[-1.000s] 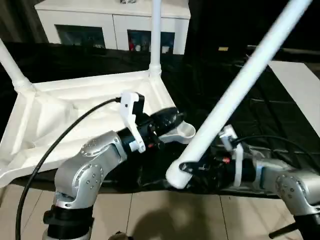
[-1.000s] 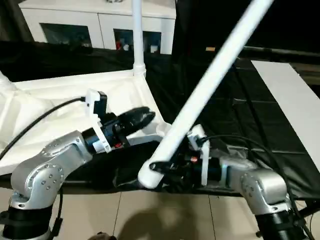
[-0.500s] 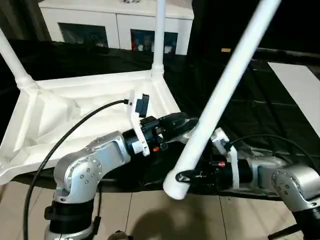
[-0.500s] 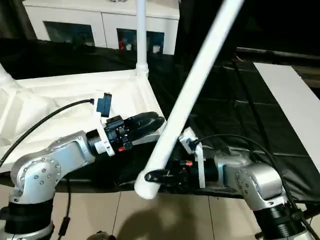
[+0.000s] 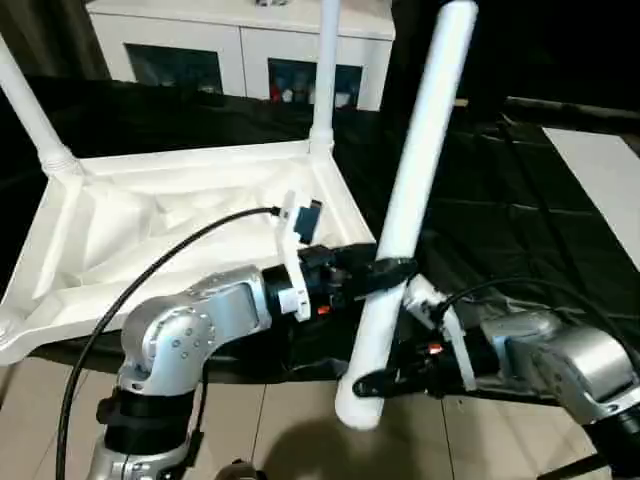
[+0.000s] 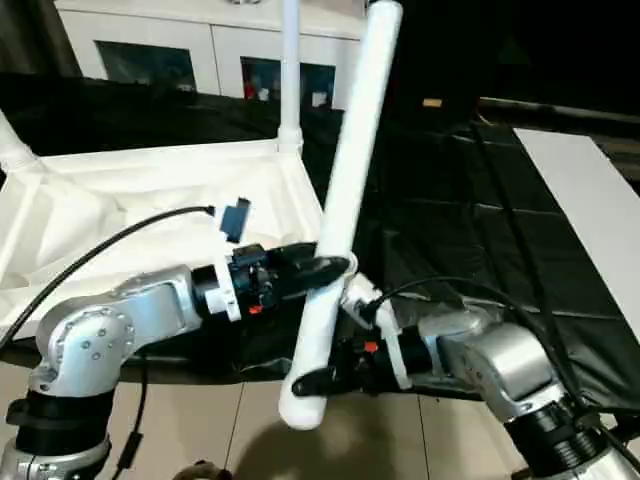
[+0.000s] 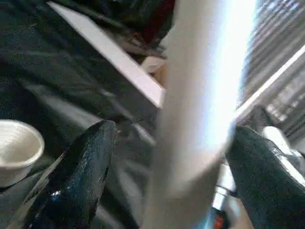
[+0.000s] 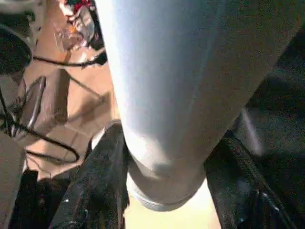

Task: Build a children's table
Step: Insert table leg to table base

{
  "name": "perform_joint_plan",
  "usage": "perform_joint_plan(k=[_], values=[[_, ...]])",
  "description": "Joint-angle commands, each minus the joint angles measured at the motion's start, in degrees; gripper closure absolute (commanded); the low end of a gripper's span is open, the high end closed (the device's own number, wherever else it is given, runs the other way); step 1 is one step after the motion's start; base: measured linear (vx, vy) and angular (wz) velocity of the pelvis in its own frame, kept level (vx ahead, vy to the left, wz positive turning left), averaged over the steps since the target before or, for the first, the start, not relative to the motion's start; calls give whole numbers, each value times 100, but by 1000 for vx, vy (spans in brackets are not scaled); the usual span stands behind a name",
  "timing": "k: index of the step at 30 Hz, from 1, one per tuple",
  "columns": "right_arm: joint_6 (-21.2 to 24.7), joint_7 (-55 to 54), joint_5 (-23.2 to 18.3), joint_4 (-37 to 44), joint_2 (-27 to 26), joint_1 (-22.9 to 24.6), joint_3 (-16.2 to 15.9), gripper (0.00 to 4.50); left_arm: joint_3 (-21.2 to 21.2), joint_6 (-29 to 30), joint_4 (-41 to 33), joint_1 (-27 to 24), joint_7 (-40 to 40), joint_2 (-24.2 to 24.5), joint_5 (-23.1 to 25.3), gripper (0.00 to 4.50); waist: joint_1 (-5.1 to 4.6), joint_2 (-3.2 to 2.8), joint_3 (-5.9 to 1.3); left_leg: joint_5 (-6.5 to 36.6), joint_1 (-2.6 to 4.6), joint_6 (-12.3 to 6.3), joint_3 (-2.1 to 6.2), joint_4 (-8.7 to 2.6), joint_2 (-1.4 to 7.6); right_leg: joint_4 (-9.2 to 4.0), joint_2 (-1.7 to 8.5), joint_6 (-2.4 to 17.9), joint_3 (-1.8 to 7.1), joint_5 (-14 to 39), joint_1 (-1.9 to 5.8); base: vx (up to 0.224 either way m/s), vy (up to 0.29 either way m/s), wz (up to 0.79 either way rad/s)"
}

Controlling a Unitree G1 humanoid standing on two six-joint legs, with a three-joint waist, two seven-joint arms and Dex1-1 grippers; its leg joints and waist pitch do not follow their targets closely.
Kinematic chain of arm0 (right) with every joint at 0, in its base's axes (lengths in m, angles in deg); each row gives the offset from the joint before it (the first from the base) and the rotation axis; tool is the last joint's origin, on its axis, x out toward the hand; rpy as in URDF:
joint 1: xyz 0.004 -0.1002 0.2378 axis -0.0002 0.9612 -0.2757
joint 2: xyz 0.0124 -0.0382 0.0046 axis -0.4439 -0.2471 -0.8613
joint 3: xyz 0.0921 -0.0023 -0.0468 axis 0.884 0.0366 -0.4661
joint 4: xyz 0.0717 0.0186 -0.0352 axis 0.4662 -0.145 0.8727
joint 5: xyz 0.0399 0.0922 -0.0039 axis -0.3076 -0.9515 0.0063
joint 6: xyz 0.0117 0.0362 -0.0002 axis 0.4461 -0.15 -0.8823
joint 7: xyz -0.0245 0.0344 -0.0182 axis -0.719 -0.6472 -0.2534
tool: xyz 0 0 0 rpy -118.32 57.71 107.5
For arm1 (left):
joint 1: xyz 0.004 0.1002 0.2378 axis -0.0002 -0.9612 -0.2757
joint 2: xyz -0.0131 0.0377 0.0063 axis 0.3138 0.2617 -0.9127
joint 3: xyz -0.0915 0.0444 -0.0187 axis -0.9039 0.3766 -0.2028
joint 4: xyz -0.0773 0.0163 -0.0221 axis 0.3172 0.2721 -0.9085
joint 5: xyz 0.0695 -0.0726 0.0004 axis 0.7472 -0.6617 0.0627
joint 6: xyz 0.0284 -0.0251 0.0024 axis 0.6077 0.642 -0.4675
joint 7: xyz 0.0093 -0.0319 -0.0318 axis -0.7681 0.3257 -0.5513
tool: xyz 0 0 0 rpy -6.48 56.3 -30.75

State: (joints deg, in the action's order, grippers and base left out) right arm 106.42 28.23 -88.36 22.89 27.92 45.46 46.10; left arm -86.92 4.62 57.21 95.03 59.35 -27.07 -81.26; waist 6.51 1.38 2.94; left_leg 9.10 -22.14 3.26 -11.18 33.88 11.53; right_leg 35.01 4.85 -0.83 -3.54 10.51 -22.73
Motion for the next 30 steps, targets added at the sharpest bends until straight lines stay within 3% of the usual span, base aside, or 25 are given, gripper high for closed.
perform_joint_plan(k=[1, 3, 6, 10, 16, 21, 24, 30], values=[[-135, 60, 113, 118, 78, -167, -54, 260, 2, -31, 85, 158, -115, -48, 70, 25, 9, 74, -344, 1468, 113, 148, 107, -386, 157, -528, 288, 570, 221, 2073, 210, 0, 0, 0], [-146, 60, 120, 115, 70, -177, -60, 260, -44, -48, 101, 156, -114, -84, 13, 22, 11, 66, -342, 1455, 108, 144, 111, -389, 161, -523, 292, 608, 221, 2055, 212, 0, 0, 0], [-191, 78, 147, 87, 54, -200, -63, 260, -239, -74, 111, 162, -122, -192, -185, 56, 11, 91, -348, 1398, 103, 126, 103, -379, 162, -507, 290, 689, 224, 1909, 218, 0, 0, 0], [-241, 88, 194, 42, 8, -223, -63, 260, -352, -124, 104, 167, -145, -236, -263, 85, 9, 74, -346, 1414, 108, 115, 105, -380, 160, -501, 289, 712, 220, 1913, 218, 0, 0, 0], [-373, 47, 243, 27, -84, -196, -54, 260, -289, -58, 41, 120, -89, -219, -292, 136, 14, 78, -354, 1377, 109, 106, 102, -377, 161, -490, 287, 726, 224, 1801, 223, 0, 0, 0], [-398, 34, 281, -13, -132, -228, -55, 260, -295, -104, 35, 120, -114, -226, -294, 145, 14, 77, -356, 1353, 113, 105, 101, -378, 164, -477, 285, 770, 224, 1727, 226, 0, 0, 0], [-478, 21, 332, -70, -170, -252, -38, 260, -353, -170, 70, 162, -99, -241, -361, 180, 13, 82, -353, 1370, 112, 111, 97, -375, 158, -488, 290, 747, 225, 1811, 223, 0, 0, 0], [-621, -358, 277, -271, -479, -287, 325, 260, -580, -372, 146, 262, -311, -328, -309, 225, 8, 94, -354, 1432, 119, 136, 97, -376, 155, -496, 292, 748, 220, 1880, 207, 0, 0, 0]])
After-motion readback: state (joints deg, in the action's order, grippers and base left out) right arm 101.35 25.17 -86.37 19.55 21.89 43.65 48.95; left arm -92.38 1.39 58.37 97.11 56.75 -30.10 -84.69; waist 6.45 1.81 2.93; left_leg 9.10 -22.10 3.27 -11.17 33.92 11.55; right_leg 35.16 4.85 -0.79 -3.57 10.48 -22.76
